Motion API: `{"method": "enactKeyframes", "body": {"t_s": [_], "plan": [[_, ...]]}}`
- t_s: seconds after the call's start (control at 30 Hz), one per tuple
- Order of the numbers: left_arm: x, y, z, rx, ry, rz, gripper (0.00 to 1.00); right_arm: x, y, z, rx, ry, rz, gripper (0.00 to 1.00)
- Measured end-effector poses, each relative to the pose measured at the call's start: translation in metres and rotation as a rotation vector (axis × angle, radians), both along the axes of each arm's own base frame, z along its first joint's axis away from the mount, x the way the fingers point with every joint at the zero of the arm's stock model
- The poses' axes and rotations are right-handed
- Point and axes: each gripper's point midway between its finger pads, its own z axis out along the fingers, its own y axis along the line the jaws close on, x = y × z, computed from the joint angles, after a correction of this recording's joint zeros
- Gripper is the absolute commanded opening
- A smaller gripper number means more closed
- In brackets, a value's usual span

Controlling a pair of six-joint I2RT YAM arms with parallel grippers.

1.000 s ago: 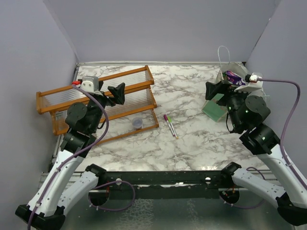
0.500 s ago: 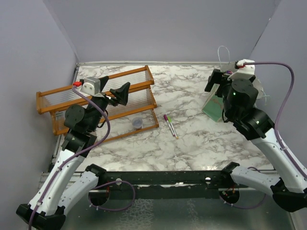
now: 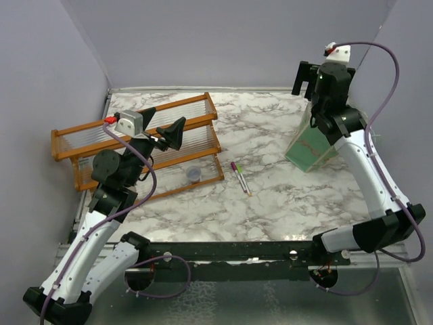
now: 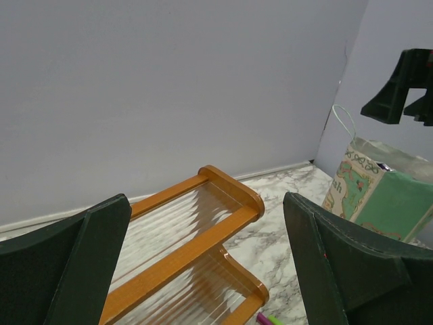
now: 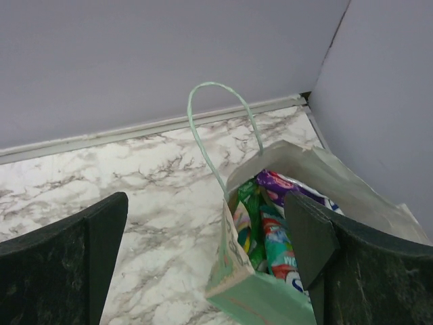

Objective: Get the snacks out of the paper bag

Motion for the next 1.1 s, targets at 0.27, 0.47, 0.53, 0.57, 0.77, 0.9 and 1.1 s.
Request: {"method": "enactKeyframes", "body": {"t_s": [0.27, 0.47, 0.53, 0.57, 0.77, 0.9, 1.1], "plan": [[-0.002, 0.003, 0.002, -0.006, -0.006, 0.009, 0.99, 0.057, -0.005, -0.038, 0.068, 0.068, 0.07, 0.89], [-0.004, 0.003, 0.003, -0.011, -0.011, 0.009, 0.99, 0.093, -0.009, -0.071, 0.108, 0.133, 0.122, 0.74], [-0.004, 0.002, 0.003, -0.011, -0.01, 0.008, 0.99, 0.102, -0.011, -0.079, 0.117, 0.148, 0.137, 0.61], [-0.004, 0.002, 0.003, -0.011, -0.009, 0.006, 0.99, 0.108, -0.012, -0.082, 0.124, 0.153, 0.146, 0.55], [-0.003, 0.001, 0.0, -0.011, -0.003, 0.01, 0.98, 0.123, 0.003, -0.094, 0.175, 0.186, 0.269, 0.26], [-0.002, 0.001, -0.001, -0.011, 0.0, 0.011, 0.98, 0.109, 0.019, -0.095, 0.193, 0.195, 0.376, 0.02], [0.003, 0.002, -0.006, -0.01, 0.017, 0.028, 0.98, 0.057, 0.05, -0.092, 0.257, 0.222, 0.579, 0.02]]}}
